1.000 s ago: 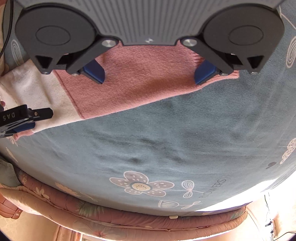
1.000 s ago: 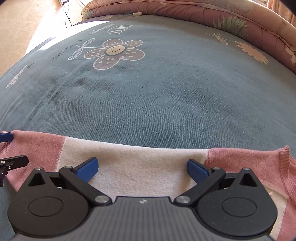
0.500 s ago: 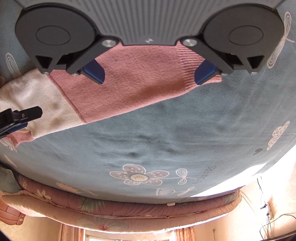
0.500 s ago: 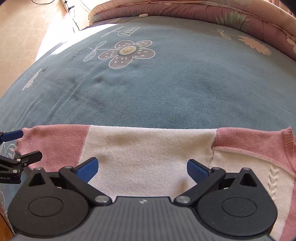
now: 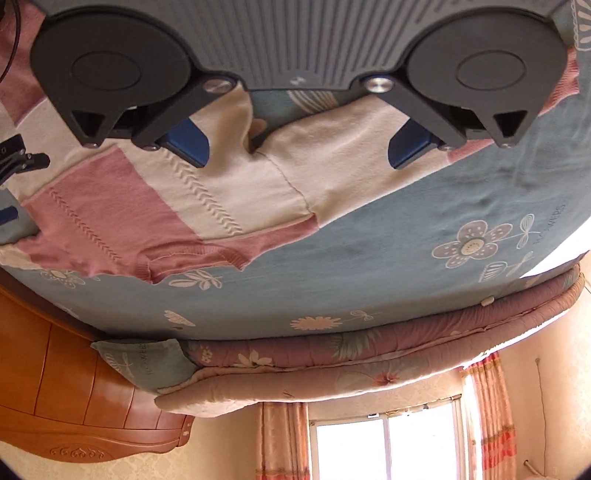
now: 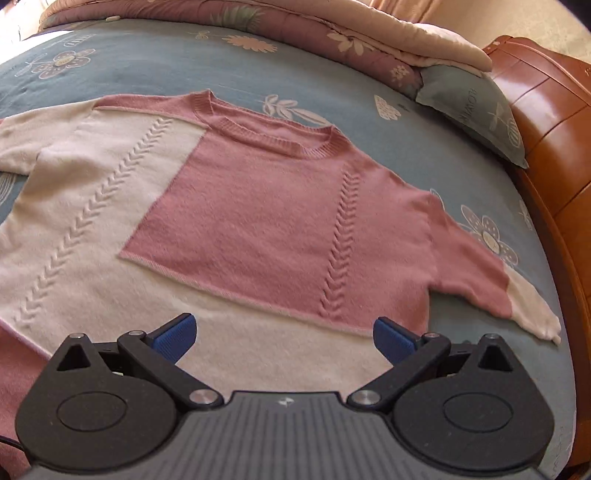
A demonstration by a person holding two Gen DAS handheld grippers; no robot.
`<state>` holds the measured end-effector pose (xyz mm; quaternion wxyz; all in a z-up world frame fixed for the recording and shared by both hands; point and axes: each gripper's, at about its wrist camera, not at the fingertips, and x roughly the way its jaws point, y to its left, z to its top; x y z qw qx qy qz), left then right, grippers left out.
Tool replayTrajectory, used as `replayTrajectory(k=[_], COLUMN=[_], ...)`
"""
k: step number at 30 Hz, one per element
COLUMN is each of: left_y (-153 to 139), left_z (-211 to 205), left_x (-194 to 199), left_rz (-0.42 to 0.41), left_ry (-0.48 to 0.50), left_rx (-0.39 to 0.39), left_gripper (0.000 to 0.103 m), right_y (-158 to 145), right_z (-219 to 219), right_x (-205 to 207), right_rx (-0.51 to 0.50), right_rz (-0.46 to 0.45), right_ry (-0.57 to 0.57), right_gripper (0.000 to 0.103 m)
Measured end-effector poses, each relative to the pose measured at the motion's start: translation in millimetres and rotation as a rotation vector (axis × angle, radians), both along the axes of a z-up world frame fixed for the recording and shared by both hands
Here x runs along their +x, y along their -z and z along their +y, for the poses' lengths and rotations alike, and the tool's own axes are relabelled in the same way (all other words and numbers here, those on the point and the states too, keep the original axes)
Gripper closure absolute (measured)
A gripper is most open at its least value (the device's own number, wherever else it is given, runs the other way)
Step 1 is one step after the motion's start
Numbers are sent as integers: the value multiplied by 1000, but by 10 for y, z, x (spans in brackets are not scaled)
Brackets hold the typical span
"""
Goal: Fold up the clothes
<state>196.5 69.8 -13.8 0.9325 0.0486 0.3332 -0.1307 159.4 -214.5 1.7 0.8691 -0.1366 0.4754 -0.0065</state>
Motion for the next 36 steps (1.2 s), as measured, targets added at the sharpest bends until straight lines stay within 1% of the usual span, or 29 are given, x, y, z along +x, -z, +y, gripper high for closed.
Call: replayTrajectory(k=[3,4,6,7,9,11,12,15,18,21,22,24,26,28,29,31,32,34,36], left_y=[166,278,481,578,761,796,801,796,785,720,698,685,768,773,773,773,775,778,776], left_z=[-413,-582,-790,-852,-954,-1044,-1085,-1130,-1130,-1068,-1044,-992,-898,-859,-856,-855,-854,-835,-806], left_x=[-36,-102,-171,-199,-257,-315,-321,-269,-174,-114,-96,-60,9,12,16,28,32,28,28], left_rz=[126,178,254,283,331,308,307,308,316,309,303,299,330,321,321,324,324,322,319], left_ry=[40,45,41,31,7,-2,-7,-22,-33,-71,-85,-114,-148,-154,-154,-154,-151,-149,-150], left_rx=[-102,-115,-114,-110,-100,-46,-21,3,-2,-27,-34,-42,-63,-79,-81,-84,-83,-93,-110], left_gripper=[1,1,1,1,1,1,1,1,1,1,1,1,1,1,1,1,1,1,1], right_y=[250,304,358,359,366,390,403,450,465,385,327,184,46,1,27,143,223,357,375], right_z=[-270,-348,-522,-556,-539,-460,-448,-460,-473,-533,-564,-595,-615,-678,-727,-852,-916,-1033,-1127], right_x=[-227,-282,-398,-435,-474,-534,-572,-639,-607,-495,-442,-338,-168,42,162,449,548,647,558], right_rx=[105,156,295,325,327,274,269,281,278,297,309,307,302,338,371,453,469,450,415], right_rz=[57,54,23,1,-20,-42,-68,-144,-168,-107,-99,-151,-222,-253,-246,-194,-164,-125,-141], right_ry=[88,115,192,202,180,127,122,133,136,131,134,115,72,48,47,53,77,134,127], right_gripper=[0,0,0,0,0,0,0,0,0,0,0,0,0,0,0,0,0,0,0])
